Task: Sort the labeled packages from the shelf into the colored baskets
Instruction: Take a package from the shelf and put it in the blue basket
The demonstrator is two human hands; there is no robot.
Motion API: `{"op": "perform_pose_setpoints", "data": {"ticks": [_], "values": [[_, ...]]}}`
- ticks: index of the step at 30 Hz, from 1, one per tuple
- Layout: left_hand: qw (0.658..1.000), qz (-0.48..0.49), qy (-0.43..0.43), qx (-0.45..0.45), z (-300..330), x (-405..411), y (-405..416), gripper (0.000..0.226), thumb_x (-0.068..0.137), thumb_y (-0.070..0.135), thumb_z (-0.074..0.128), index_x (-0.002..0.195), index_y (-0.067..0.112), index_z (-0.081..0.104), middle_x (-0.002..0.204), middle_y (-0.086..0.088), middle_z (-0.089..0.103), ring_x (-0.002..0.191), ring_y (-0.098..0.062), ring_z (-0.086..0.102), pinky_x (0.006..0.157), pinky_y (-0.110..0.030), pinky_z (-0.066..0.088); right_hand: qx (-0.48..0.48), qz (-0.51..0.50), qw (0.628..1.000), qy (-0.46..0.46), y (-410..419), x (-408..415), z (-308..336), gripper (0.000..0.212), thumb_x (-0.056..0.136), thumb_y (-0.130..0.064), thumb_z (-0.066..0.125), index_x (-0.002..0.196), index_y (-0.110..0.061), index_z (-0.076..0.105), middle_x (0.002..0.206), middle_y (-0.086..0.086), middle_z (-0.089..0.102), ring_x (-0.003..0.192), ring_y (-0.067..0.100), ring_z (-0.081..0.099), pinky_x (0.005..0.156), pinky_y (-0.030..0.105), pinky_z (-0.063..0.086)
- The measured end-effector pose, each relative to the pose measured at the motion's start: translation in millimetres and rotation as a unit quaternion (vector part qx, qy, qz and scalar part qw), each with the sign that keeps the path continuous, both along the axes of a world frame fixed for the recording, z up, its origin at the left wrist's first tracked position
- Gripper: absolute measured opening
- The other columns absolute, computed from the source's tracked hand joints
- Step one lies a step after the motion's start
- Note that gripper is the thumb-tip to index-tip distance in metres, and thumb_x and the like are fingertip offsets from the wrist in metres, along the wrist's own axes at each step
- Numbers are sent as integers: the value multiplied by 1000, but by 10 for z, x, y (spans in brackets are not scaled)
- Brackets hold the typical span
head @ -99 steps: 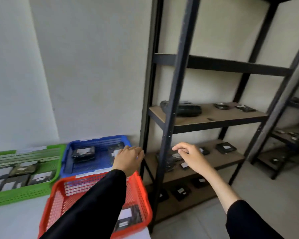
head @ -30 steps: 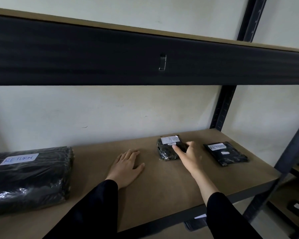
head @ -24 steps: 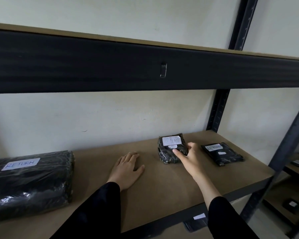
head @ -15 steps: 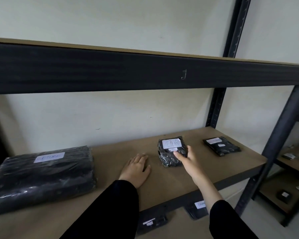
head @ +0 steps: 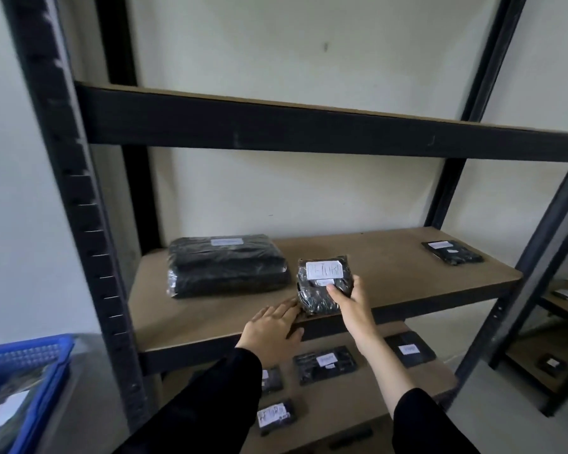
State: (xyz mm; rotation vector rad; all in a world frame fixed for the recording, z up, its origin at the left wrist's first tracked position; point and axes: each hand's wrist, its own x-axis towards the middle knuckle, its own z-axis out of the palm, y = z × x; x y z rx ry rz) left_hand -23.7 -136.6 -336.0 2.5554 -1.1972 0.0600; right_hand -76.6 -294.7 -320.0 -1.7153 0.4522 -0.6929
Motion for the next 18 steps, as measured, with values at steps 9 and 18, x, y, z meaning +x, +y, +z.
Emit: {"op": "perform_pose_setpoints", "data": {"ticks": [9,18], "values": [[999,14,-42,-18,-133,-117,1075,64,85,37,26,147,25,19,156,10,16,143,-7,11,113,-21,-1,100,25,994,-19,831,-297,14,20,92,-11,55,109,-11,46,113,5,58,104,20,55,91,35,46],[989,98,-10,-109,-431,-780,2311,59,77,40,19,117,22,60,132,6,51,128,-16,42,106,-26,30,180,81,980,-15,1935,-1012,-219,19,91,-10,56,105,-16,45,104,-3,56,99,22,59,79,47,56]]}}
